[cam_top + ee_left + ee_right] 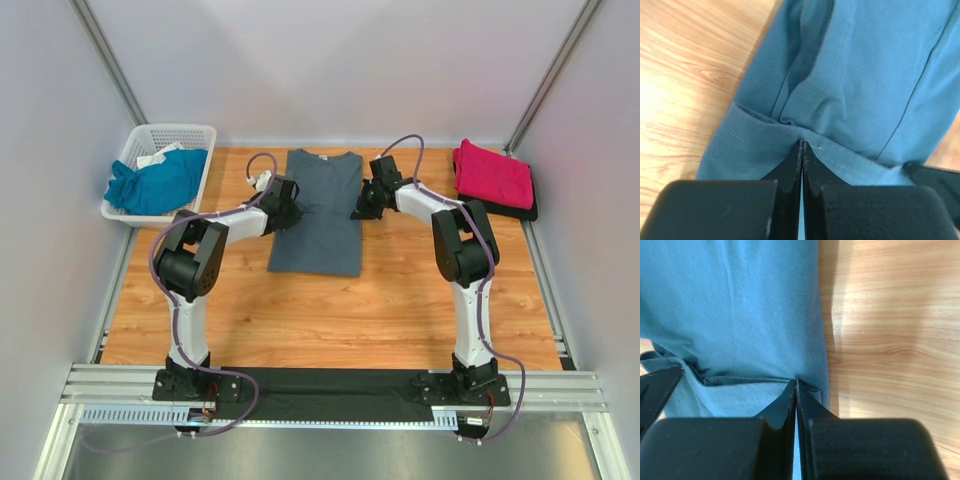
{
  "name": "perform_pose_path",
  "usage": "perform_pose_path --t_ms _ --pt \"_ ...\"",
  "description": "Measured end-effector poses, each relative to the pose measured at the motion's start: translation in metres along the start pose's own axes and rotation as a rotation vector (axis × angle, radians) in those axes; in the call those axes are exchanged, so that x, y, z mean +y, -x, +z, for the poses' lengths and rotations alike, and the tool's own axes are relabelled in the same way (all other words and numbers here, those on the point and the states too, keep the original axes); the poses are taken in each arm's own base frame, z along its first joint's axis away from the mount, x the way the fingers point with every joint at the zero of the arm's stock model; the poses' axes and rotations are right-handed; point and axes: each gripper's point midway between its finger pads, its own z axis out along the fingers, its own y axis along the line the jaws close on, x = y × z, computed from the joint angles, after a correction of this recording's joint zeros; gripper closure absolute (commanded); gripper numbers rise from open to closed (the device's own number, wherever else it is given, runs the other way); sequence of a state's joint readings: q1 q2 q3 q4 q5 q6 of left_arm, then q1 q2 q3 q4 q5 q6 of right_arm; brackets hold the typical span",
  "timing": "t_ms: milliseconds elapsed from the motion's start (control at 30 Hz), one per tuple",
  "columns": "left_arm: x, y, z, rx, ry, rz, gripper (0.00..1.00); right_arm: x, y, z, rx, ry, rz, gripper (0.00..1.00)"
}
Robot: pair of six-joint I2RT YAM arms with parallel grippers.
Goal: Fold and stack the t-shirts
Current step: Fold the tshirt
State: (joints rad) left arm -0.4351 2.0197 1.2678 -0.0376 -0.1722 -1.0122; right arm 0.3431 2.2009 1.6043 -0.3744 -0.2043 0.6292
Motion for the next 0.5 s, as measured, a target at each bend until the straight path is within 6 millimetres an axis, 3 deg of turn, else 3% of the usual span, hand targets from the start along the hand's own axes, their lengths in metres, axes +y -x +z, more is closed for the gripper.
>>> perform_pose_path --t_ms 200,267,300,400,433,500 --pt "-0.008 0.015 -0.019 -0.031 -0.044 0.141 1.0 0.003 0.008 -0.013 0.016 -0.014 -0.094 0.99" --pt "-0.018 0.031 -0.038 -0.066 -0.076 0.183 0.93 0.007 0.014 -0.024 0.005 -0.01 -0.116 0.87" --pt "-0.023 0.04 -0.05 -0.088 -0.094 0.2 0.85 0.01 0.016 -0.033 -0.001 -0.007 -0.125 0.84" --pt "-0.043 0.073 -0.102 -0.179 -0.157 0.237 0.65 0.026 0.027 -0.067 -0.05 0.027 -0.15 0.59" --pt "-0.049 0.084 -0.121 -0.211 -0.178 0.245 0.59 0.031 0.029 -0.081 -0.068 0.041 -0.155 0.34" --pt "-0.059 0.099 -0.154 -0.263 -0.223 0.251 0.47 0.04 0.028 -0.111 -0.106 0.074 -0.154 0.19"
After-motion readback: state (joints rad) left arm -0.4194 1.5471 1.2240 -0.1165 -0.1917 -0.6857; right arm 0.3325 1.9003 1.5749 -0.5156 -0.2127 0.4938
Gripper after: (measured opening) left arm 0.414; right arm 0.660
